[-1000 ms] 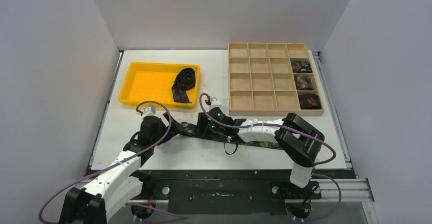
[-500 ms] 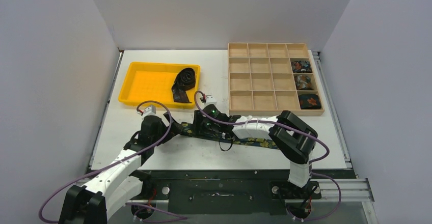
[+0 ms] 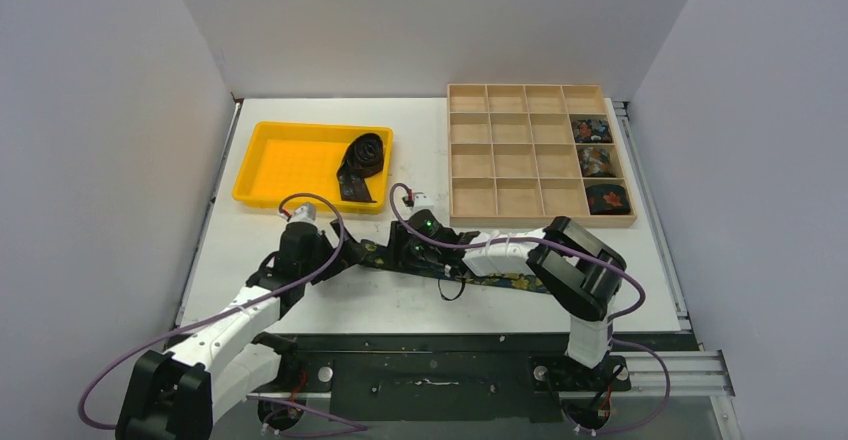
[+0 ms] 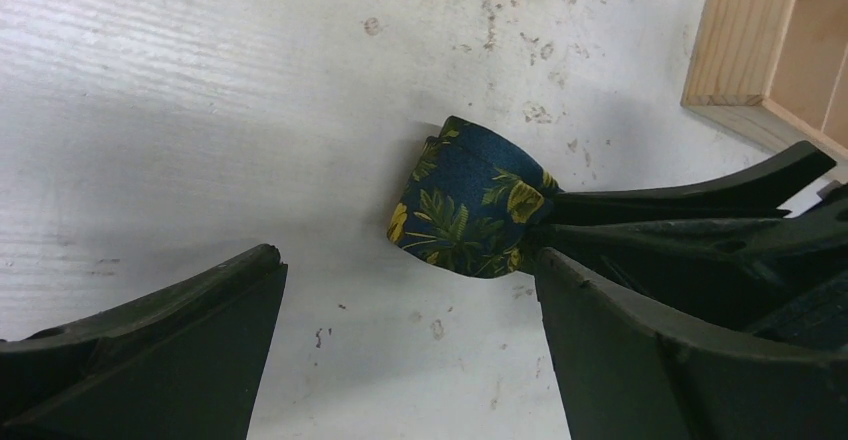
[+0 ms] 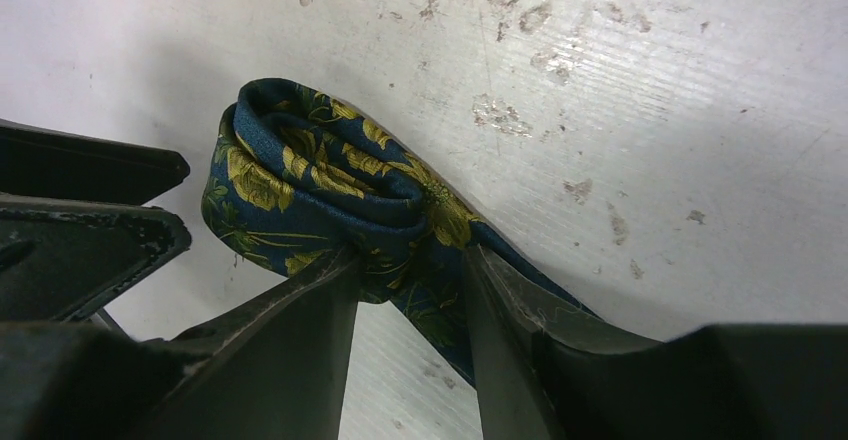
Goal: Roll the ties
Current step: Roll the tie at the center of the board.
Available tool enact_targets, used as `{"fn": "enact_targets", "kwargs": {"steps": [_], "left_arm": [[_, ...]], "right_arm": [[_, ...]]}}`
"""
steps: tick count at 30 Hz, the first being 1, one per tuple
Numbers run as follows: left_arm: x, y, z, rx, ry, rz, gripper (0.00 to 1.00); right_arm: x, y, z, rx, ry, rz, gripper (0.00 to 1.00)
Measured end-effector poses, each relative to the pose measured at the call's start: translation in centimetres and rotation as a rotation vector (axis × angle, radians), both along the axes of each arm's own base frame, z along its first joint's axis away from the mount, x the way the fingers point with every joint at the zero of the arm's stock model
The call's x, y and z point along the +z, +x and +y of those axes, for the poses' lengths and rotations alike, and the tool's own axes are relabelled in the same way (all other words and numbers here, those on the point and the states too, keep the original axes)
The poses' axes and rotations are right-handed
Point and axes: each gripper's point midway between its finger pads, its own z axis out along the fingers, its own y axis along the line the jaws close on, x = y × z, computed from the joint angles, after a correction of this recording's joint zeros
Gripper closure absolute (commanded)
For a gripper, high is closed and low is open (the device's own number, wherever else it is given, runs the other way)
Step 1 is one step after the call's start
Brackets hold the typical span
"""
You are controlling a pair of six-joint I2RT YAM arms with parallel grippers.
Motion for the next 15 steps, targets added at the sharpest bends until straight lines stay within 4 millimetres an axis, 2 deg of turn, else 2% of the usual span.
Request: {"fn": "enact_targets", "kwargs": {"steps": [4, 10, 12, 15], "left_arm": [[1.3, 0.6, -0.7, -0.053, 0.0, -0.02, 0.06], [3.9, 2.4, -2.6, -0.193, 0.029, -0.035, 0.12], [3.9, 2.8, -3.2, -0.246, 0.046, -0.016, 0.15], [2.9, 3.1, -3.7, -0.326, 0.082, 0.036, 0.16]], "right_arm": [[0.0, 0.5, -0.8, -0.015, 0.019, 0.0, 0.58], [0.0, 1.0, -1.5, -0.025, 0.041, -0.001, 0.59], [-0.1, 1.0, -1.6, -0.024, 0.05, -0.003, 0.6], [-0.1, 1.1, -1.9, -0.024, 0.063, -0.005, 0.62]]}}
